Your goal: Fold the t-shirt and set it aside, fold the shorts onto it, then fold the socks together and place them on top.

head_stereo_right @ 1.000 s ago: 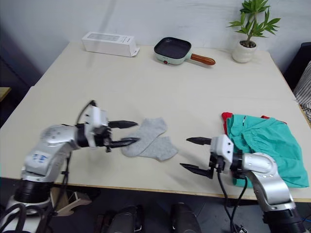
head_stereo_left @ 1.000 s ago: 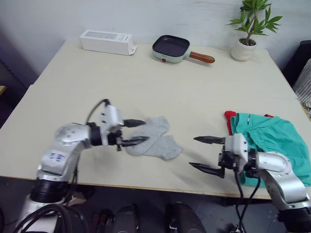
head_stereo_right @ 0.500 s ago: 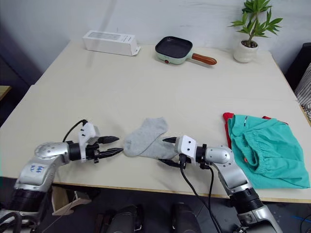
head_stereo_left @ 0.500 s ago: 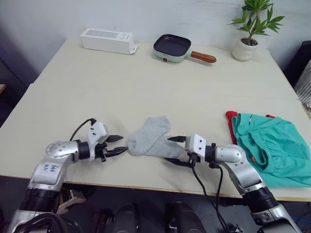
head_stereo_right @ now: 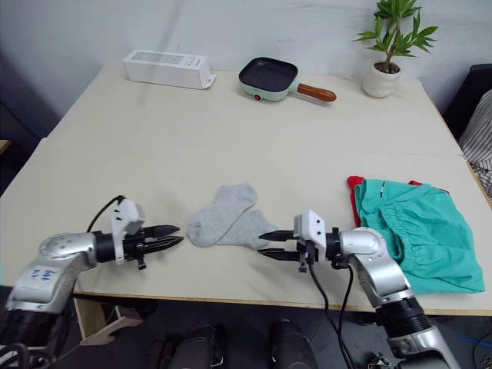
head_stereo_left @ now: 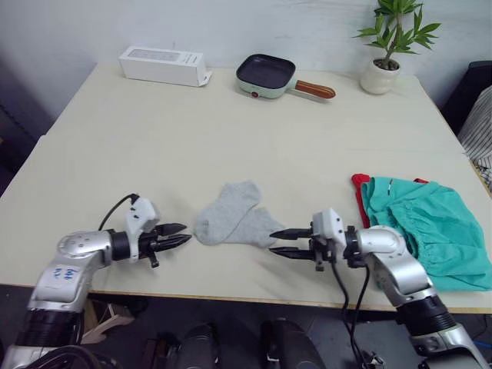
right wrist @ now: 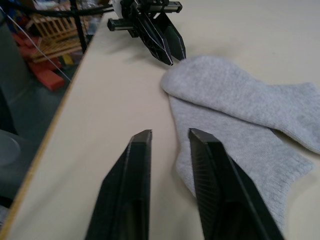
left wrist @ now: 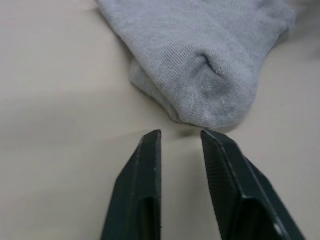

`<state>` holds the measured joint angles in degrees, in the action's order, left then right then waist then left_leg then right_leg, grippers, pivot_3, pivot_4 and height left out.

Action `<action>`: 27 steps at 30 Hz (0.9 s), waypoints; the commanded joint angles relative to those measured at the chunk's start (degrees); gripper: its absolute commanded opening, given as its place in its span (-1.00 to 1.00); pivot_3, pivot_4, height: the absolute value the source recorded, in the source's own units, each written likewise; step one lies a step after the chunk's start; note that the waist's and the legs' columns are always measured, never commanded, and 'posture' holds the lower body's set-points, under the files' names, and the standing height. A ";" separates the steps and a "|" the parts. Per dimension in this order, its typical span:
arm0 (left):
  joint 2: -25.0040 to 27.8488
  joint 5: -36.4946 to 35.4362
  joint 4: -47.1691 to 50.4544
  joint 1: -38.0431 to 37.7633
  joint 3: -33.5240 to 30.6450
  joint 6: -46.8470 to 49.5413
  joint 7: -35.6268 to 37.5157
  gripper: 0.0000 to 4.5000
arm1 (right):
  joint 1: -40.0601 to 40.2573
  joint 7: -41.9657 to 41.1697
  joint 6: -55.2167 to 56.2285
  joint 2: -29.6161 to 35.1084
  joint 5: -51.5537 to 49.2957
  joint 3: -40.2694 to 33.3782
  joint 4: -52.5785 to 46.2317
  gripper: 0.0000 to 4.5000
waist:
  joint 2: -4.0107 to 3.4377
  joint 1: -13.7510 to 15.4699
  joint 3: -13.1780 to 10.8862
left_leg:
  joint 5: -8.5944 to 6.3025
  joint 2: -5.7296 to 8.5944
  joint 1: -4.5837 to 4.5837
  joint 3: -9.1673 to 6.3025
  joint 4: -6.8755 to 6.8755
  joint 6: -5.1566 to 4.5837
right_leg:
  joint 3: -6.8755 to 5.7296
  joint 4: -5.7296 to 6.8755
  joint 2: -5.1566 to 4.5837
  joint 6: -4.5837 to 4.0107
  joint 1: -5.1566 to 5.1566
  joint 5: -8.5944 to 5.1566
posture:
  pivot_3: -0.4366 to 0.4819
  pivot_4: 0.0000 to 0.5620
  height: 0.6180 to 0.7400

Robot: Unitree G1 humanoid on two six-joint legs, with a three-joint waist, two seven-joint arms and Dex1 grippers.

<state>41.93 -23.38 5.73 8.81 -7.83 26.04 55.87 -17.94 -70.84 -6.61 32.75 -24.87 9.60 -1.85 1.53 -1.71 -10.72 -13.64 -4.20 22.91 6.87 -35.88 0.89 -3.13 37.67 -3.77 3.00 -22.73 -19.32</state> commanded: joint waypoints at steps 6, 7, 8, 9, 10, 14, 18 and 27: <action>2.49 -6.96 6.07 -0.76 -4.00 13.23 -3.24 0.67 | -22.17 7.41 -25.64 -3.68 -2.22 0.58 10.36 0.92 | -0.03 -0.82 -0.01 | 0.02 -0.01 -0.03 0.03 -0.05 0.01 | 0.00 0.10 -0.07 -0.17 -0.08 0.06 | -0.05 -0.47 1.00; 2.75 -7.59 6.69 -1.02 -4.10 15.41 -3.86 0.67 | -25.10 8.65 -26.86 -5.13 -1.44 0.66 13.66 0.98 | -0.02 -0.85 -0.01 | 0.02 -0.02 -0.01 0.00 0.00 0.02 | -0.02 0.12 -0.07 -0.23 -0.12 0.02 | -0.05 -0.47 1.00; 2.93 -8.14 7.77 -1.51 -4.18 17.87 -4.95 0.67 | -28.22 9.01 -27.49 -6.41 -0.15 1.36 17.27 0.98 | -0.02 -0.93 -0.01 | -0.01 -0.05 -0.01 -0.01 0.02 0.08 | -0.06 0.12 -0.06 -0.29 -0.12 -0.02 | -0.05 -0.47 1.00; 2.59 -8.66 8.90 -1.91 -4.33 19.54 -6.07 0.67 | -31.51 9.45 -28.36 -7.76 1.32 2.18 21.32 0.98 | -0.03 -1.11 -0.01 | -0.02 -0.04 0.05 -0.01 0.07 0.09 | -0.06 0.11 -0.06 -0.30 -0.21 -0.03 | -0.05 -0.47 1.00; 1.78 -9.21 9.98 -1.98 -4.55 21.37 -7.72 0.67 | -34.35 10.07 -29.14 -8.98 2.86 2.99 25.18 0.98 | -0.02 -1.36 -0.01 | -0.01 -0.04 0.16 0.02 0.10 0.11 | -0.06 0.13 -0.06 -0.30 -0.35 -0.03 | -0.05 -0.47 1.00; -3.22 -10.66 14.54 -1.37 -4.54 27.92 -16.02 0.67 | -43.94 14.37 -24.87 -15.80 9.13 3.94 42.41 0.98 | -0.02 -1.49 -0.01 | 0.15 0.00 0.48 0.19 -0.02 0.28 | 0.06 0.30 -0.05 -0.27 -0.76 -0.01 | -0.05 -0.47 1.00; -5.85 -11.64 18.72 -2.05 -3.95 32.25 -20.60 0.67 | -48.97 17.55 -17.20 -20.89 14.01 3.29 55.11 0.98 | 0.01 -1.54 0.00 | 0.15 0.00 0.48 0.22 -0.09 0.27 | 0.11 0.31 -0.02 -0.21 -0.74 0.02 | -0.05 -0.47 1.00; -9.34 -11.35 23.90 -4.61 -2.55 35.02 -27.48 -0.31 | -52.36 18.10 -7.16 -24.36 20.83 2.44 66.99 0.26 | 0.01 -1.57 0.00 | 0.20 -0.01 0.46 0.23 -0.07 0.37 | 0.14 0.31 -0.01 -0.21 -0.73 0.03 | -0.05 -0.47 1.00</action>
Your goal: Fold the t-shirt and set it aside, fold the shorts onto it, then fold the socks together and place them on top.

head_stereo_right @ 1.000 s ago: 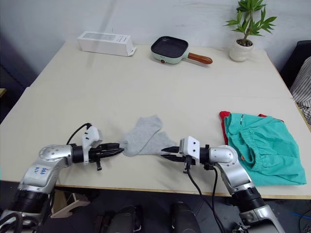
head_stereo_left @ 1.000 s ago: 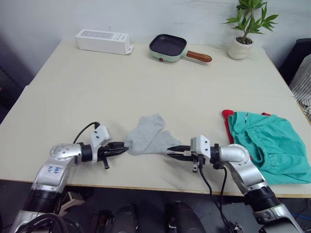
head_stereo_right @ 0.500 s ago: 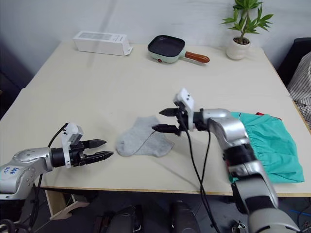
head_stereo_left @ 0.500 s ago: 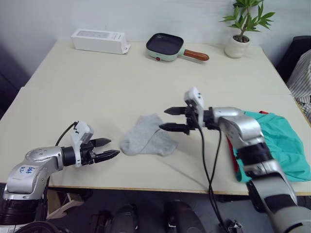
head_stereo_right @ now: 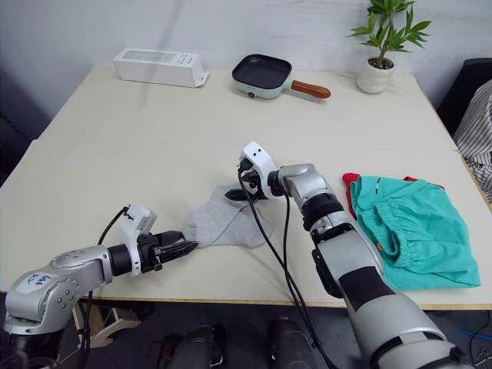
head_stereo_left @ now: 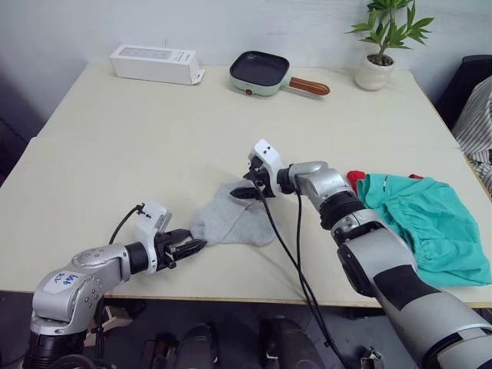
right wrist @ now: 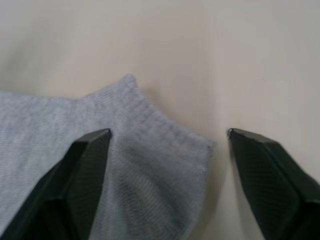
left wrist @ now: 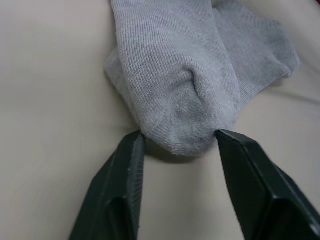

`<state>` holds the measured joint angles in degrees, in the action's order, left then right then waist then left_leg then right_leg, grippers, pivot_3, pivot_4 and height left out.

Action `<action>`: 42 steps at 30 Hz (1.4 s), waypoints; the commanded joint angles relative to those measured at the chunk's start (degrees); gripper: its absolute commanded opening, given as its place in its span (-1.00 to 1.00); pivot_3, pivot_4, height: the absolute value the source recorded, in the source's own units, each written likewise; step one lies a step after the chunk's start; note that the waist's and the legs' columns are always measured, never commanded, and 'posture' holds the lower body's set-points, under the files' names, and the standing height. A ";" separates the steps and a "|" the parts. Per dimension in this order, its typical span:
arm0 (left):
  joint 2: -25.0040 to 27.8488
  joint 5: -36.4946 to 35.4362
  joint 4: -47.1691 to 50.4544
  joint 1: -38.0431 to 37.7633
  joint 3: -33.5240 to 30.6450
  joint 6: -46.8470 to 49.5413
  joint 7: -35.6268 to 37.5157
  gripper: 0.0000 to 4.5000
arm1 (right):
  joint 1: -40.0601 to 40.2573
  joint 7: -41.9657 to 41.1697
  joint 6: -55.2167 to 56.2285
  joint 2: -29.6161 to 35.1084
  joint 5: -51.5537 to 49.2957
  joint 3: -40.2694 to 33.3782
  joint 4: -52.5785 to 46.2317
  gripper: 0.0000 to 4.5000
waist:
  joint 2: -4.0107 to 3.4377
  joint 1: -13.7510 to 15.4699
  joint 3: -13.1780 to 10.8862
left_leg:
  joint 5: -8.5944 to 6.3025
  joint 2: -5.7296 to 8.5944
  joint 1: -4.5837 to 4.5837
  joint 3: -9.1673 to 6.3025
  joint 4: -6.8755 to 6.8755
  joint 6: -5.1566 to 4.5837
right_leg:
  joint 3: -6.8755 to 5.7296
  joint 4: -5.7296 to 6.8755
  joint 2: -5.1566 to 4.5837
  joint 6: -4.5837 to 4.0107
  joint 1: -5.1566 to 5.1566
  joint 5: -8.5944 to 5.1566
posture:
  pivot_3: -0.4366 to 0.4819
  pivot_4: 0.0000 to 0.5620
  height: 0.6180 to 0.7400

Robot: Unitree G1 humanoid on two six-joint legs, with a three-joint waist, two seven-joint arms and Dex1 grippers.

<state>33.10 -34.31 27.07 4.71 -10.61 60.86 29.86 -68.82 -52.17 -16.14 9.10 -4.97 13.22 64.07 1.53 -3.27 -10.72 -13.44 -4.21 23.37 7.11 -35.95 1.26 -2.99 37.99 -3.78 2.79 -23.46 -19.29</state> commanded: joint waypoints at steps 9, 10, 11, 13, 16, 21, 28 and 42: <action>1.43 -2.73 2.77 -0.39 -3.19 0.33 -0.37 -1.00 | 0.90 -3.87 7.16 -0.10 1.46 -3.95 -1.26 -0.99 | 0.00 -0.10 0.00 | 0.01 -0.01 -0.01 0.00 0.02 0.04 | 0.00 0.01 0.03 0.00 0.00 0.00 | -0.05 -0.47 1.00; 2.15 -3.54 2.30 -0.09 -4.17 -0.05 0.74 -1.00 | 1.36 -4.09 7.58 0.27 1.02 -4.76 -2.35 -0.99 | 0.00 -0.12 0.00 | 0.01 -0.02 -0.02 -0.01 0.03 0.05 | 0.00 0.01 0.03 0.00 0.00 0.00 | -0.05 -0.47 1.00; 3.16 -4.41 1.74 0.21 -5.28 -0.44 2.17 -1.00 | 1.97 -4.58 8.28 0.72 0.34 -5.59 -3.86 -0.99 | 0.00 -0.11 0.00 | 0.01 -0.02 -0.02 0.00 0.03 0.05 | 0.00 0.00 0.03 0.00 -0.01 0.00 | -0.05 -0.47 1.00; 4.69 -5.96 0.58 0.80 -6.93 -1.10 4.71 -1.00 | 3.12 -5.73 8.00 1.43 -0.77 -6.90 -6.83 -0.99 | -0.01 -0.08 -0.01 | 0.01 -0.02 -0.01 -0.01 0.03 0.06 | -0.01 0.00 0.03 0.00 -0.01 0.00 | -0.05 -0.47 1.00; 6.51 -7.75 -1.88 1.85 -8.70 -1.44 7.49 -1.00 | 5.67 -6.64 6.12 2.51 -2.28 -8.36 -12.56 -0.99 | -0.01 -0.05 -0.01 | 0.01 -0.01 -0.01 -0.01 0.04 0.06 | 0.00 -0.01 0.03 0.00 0.00 0.00 | -0.05 -0.47 1.00; 9.31 -9.14 -6.74 3.59 -8.42 -0.94 10.96 -1.00 | 12.65 -6.72 1.43 4.39 -4.50 -9.31 -25.76 -0.99 | -0.01 -0.05 -0.01 | 0.01 -0.02 -0.03 -0.01 0.10 0.08 | 0.00 -0.02 0.03 0.00 -0.01 0.00 | -0.05 -0.47 1.00; 12.01 -7.40 -10.63 4.70 -5.99 -3.64 13.68 -1.00 | 21.49 -3.92 -8.57 6.61 -7.60 -10.23 -43.78 -0.99 | -0.02 -0.02 -0.02 | 0.02 -0.03 -0.04 -0.01 0.18 0.08 | 0.02 -0.03 0.03 -0.01 -0.04 0.00 | -0.05 -0.47 1.00; 21.81 0.40 -31.61 22.80 8.84 -10.19 33.46 -1.00 | 50.22 9.74 -28.35 7.93 -20.02 -13.20 -88.11 -0.99 | 0.03 0.38 0.02 | -0.01 0.03 -0.08 -0.05 0.48 -0.09 | -0.03 -0.15 0.03 -0.09 -0.06 -0.05 | -0.05 -0.47 1.00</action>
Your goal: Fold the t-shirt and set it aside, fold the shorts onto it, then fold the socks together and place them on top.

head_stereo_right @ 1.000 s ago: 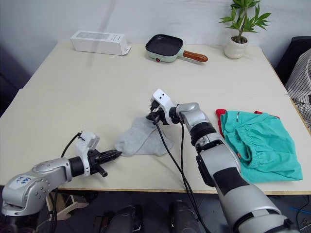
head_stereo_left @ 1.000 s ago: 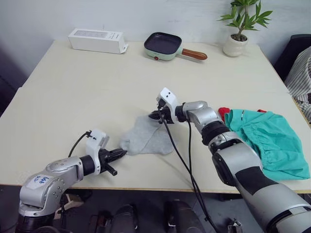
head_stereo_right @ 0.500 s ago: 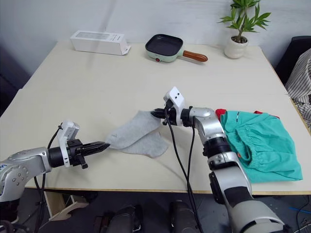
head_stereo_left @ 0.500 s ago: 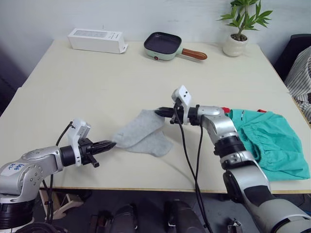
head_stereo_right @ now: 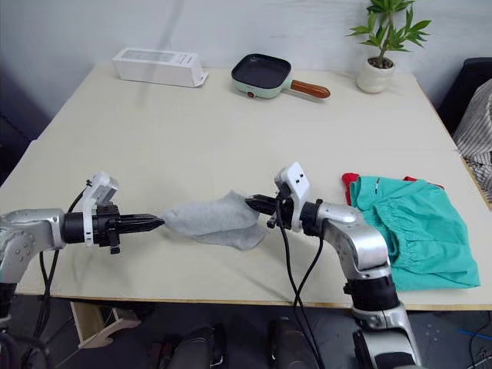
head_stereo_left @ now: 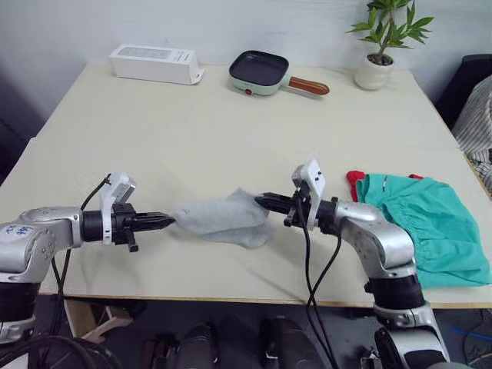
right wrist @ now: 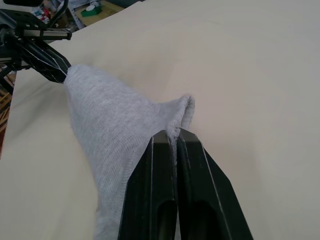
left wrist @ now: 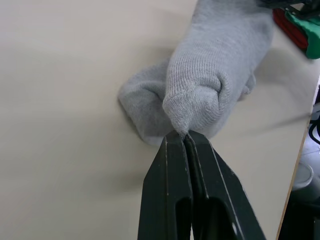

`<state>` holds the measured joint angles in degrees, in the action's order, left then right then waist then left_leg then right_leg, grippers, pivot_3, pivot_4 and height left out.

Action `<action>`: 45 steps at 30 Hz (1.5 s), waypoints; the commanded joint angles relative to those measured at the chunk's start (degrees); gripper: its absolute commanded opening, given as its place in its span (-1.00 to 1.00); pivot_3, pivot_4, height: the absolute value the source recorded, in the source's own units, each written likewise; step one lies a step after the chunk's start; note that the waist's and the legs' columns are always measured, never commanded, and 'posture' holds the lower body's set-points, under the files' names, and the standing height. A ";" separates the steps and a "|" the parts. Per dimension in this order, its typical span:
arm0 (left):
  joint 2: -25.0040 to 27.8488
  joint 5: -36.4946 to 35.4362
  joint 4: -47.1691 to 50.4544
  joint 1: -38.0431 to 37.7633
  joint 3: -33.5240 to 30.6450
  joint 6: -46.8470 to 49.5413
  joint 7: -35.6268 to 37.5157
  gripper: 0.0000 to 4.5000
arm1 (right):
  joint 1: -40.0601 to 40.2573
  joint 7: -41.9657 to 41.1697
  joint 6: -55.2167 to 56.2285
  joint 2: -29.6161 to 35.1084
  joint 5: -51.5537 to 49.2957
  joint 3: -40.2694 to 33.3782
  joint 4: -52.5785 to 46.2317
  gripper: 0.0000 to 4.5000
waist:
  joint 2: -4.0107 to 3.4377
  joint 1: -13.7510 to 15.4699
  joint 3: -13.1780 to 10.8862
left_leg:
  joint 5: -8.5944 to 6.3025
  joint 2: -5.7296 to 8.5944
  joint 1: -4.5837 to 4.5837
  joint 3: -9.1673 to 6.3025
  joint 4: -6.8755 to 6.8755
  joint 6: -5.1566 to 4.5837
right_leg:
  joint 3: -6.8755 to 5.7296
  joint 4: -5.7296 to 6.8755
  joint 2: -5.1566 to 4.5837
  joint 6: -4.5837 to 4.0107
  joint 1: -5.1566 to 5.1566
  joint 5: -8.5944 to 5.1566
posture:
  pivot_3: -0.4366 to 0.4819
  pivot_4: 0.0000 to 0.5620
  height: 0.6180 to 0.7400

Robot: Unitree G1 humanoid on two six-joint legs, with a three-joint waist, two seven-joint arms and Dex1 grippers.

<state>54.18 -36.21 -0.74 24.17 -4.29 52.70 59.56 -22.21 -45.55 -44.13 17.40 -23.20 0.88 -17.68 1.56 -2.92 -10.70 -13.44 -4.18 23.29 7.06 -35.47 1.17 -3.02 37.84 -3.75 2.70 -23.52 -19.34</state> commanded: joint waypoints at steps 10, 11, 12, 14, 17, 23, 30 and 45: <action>-3.51 11.27 -19.52 15.81 12.40 -6.14 10.65 -1.00 | 15.00 9.24 10.80 -0.31 3.53 3.03 -7.46 -0.99 | 0.08 -0.06 -0.04 | 0.02 0.01 0.01 0.08 -0.09 -0.02 | 0.06 0.03 0.20 0.01 -0.04 -0.01 | -0.05 -0.47 1.00; -3.97 11.93 -20.58 16.51 12.68 -6.37 10.86 -1.00 | 15.14 9.47 11.69 -0.41 3.85 3.48 -6.77 -0.99 | 0.11 -0.07 -0.06 | 0.02 0.00 0.02 0.08 -0.10 -0.02 | 0.06 0.03 0.20 0.02 -0.04 -0.01 | -0.05 -0.47 1.00; -4.33 12.53 -21.42 17.03 12.93 -6.63 11.14 -1.00 | 15.21 9.61 12.78 -0.42 4.25 4.01 -6.09 -0.99 | 0.12 -0.07 -0.06 | 0.02 0.00 0.02 0.08 -0.11 -0.02 | 0.06 0.04 0.22 0.02 -0.04 -0.01 | -0.05 -0.47 1.00; -4.63 13.27 -22.33 17.65 13.33 -6.35 11.60 -1.00 | 15.26 9.72 14.01 -0.42 4.54 4.74 -5.35 -0.99 | 0.12 -0.12 -0.06 | 0.03 -0.01 0.01 0.09 -0.11 0.00 | 0.07 0.04 0.22 0.03 -0.04 -0.01 | -0.05 -0.47 1.00; -4.68 14.12 -23.11 18.22 13.71 -5.45 12.19 -1.00 | 14.99 10.05 15.61 -0.87 4.74 5.61 -4.02 -0.99 | 0.14 -0.08 -0.07 | 0.11 -0.01 0.01 0.09 -0.12 0.14 | 0.07 0.07 0.23 0.04 -0.05 -0.01 | -0.05 -0.47 1.00; -4.44 14.46 -22.27 17.93 13.15 -3.51 13.10 -1.00 | 14.40 10.92 17.15 -1.67 5.42 6.59 -1.26 -0.99 | 0.15 0.00 -0.06 | 0.11 -0.02 0.02 0.07 -0.19 0.14 | 0.07 0.11 0.23 0.04 -0.03 -0.01 | -0.05 -0.47 1.00; -4.61 13.12 -20.73 16.20 10.84 -2.38 12.82 -0.29 | 13.21 8.89 18.22 0.77 4.12 3.97 0.59 -0.22 | 0.17 0.04 -0.06 | 0.12 -0.02 0.02 0.07 -0.23 0.15 | 0.08 0.14 0.22 0.04 -0.02 -0.01 | -0.05 -0.47 1.00; -18.88 10.95 -0.36 2.78 0.79 -28.26 5.28 -0.82 | 4.24 4.42 23.51 -1.92 4.64 14.63 5.56 -0.78 | 0.22 0.96 -0.05 | 0.04 -0.05 -0.03 0.06 -0.43 0.03 | 0.10 0.16 0.21 0.10 0.12 0.02 | -0.05 -0.47 1.00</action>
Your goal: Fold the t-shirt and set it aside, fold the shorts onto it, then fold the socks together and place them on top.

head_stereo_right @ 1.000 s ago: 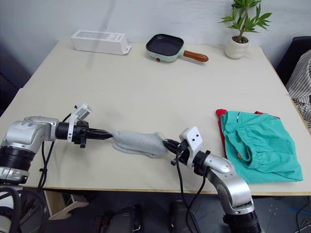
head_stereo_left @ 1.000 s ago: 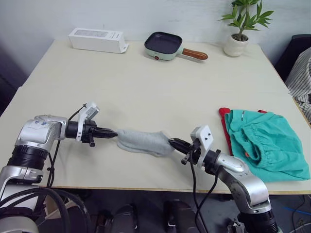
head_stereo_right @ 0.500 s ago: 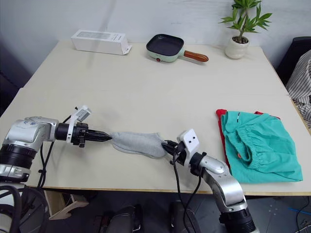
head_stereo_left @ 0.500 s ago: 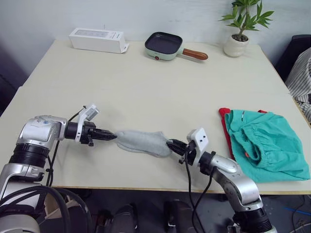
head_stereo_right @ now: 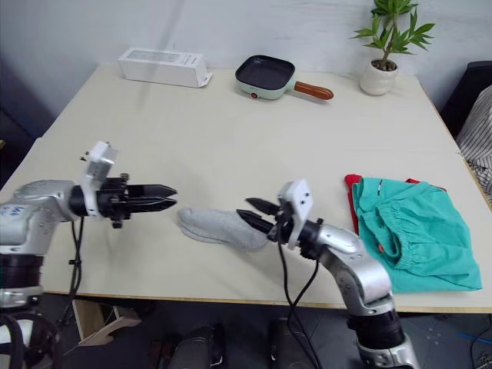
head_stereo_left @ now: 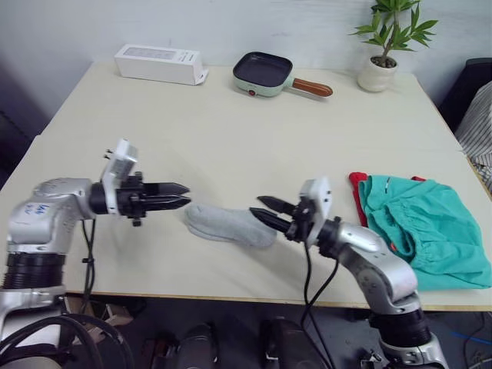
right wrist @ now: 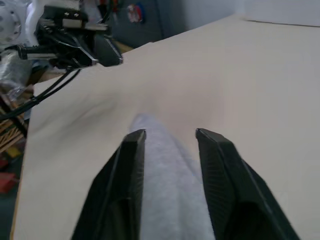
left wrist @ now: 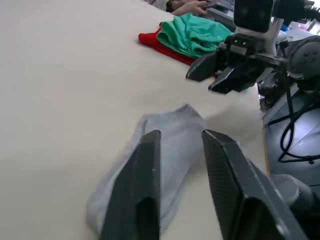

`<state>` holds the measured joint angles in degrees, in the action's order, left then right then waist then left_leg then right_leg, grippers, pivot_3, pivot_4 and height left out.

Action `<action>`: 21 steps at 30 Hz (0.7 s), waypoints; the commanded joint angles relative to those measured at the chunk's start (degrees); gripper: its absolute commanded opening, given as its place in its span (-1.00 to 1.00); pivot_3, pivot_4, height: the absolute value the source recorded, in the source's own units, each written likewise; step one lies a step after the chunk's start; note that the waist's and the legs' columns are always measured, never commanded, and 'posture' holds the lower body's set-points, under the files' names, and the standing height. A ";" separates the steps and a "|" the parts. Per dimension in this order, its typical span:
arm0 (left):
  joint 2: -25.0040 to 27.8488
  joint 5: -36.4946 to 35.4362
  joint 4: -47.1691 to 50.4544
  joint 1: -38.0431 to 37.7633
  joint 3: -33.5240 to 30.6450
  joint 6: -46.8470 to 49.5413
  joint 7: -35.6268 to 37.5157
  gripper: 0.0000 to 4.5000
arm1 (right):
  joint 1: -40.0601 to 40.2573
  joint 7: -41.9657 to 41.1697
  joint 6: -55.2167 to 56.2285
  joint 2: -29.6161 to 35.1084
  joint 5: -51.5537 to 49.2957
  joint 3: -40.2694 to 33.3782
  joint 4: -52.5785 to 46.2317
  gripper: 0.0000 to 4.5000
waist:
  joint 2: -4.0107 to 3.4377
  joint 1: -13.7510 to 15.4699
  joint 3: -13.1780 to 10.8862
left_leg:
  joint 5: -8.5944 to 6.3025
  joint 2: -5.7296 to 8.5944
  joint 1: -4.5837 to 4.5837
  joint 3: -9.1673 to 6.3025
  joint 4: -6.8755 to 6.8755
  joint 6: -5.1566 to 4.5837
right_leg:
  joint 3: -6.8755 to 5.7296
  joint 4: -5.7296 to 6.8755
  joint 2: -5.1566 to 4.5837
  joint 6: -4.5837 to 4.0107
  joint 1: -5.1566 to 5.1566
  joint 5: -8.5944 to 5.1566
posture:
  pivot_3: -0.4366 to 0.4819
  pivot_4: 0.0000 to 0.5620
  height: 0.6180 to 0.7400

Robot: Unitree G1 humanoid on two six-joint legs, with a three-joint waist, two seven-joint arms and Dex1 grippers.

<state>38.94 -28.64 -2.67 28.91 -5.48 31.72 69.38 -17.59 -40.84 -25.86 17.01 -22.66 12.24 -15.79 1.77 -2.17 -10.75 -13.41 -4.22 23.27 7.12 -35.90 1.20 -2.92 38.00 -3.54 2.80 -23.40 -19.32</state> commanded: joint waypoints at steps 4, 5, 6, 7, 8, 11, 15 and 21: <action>-8.07 11.24 -1.88 -5.41 6.42 -15.42 -10.84 -0.99 | -0.38 -0.78 12.56 -2.03 9.80 6.44 11.83 -0.98 | 0.04 0.44 0.02 | -0.05 -0.01 0.09 0.05 -0.16 -0.07 | 0.03 0.01 0.01 0.06 -0.05 0.04 | -0.05 -0.47 1.00; -8.52 12.64 -2.93 -5.90 7.16 -16.53 -12.09 -0.99 | -0.43 -1.04 14.16 -1.89 10.83 6.71 13.49 -0.98 | 0.04 0.45 0.02 | -0.07 -0.02 0.08 0.07 -0.15 -0.10 | 0.04 0.00 0.01 0.06 -0.04 0.04 | -0.05 -0.47 1.00; -8.71 14.12 -3.69 -6.44 7.58 -17.42 -13.66 -0.99 | -0.61 -0.89 15.28 -1.94 11.25 6.14 14.99 -0.98 | 0.04 0.40 0.02 | -0.08 -0.01 0.05 0.08 -0.15 -0.13 | 0.06 0.01 0.01 0.06 -0.04 0.04 | -0.05 -0.47 1.00; -8.91 15.66 -4.36 -7.02 7.80 -17.71 -15.79 -0.99 | -0.77 -0.84 15.97 -1.93 11.19 5.15 16.28 -0.98 | 0.04 0.33 0.02 | -0.09 -0.02 0.05 0.09 -0.15 -0.14 | 0.06 0.02 0.02 0.06 -0.04 0.04 | -0.05 -0.47 1.00; -9.08 16.82 -4.98 -7.45 8.00 -17.93 -17.39 -0.99 | -0.98 -0.80 16.42 -1.77 11.02 4.02 17.49 -0.98 | 0.04 0.31 0.02 | -0.09 -0.05 0.04 0.09 -0.14 -0.15 | 0.06 0.02 0.03 0.06 -0.04 0.04 | -0.05 -0.47 1.00; -9.71 18.53 -6.36 -8.50 7.94 -18.74 -20.83 -0.99 | -1.27 -1.58 18.53 0.12 11.21 1.63 20.10 -0.98 | 0.08 0.47 0.05 | -0.10 -0.08 -0.01 0.06 -0.15 -0.15 | 0.03 0.04 0.02 0.06 0.03 0.04 | -0.05 -0.47 1.00; -8.97 16.48 -4.73 -11.56 5.94 -20.23 -20.69 -0.99 | -0.53 -2.09 18.07 2.09 8.91 -2.45 19.95 -0.98 | 0.08 0.33 0.07 | -0.11 -0.07 -0.10 0.07 -0.14 -0.18 | 0.04 0.04 -0.02 0.08 0.11 0.06 | -0.05 -0.47 1.00; -8.35 6.97 0.27 -14.50 -0.17 -17.89 -16.88 -0.99 | 0.76 -3.91 17.10 3.22 5.79 -5.88 17.22 -0.98 | 0.07 0.12 0.07 | -0.10 -0.20 -0.12 0.07 -0.09 -0.11 | 0.01 0.05 0.07 0.04 0.09 0.06 | -0.05 -0.47 1.00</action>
<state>29.95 -18.93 -4.88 14.57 -3.40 13.02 51.83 -16.82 -44.06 -8.79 20.17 -15.11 7.28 4.54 1.84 -2.05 -10.68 -13.51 -4.42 23.15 7.19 -36.01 1.09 -2.91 38.05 -3.47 2.84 -23.31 -19.26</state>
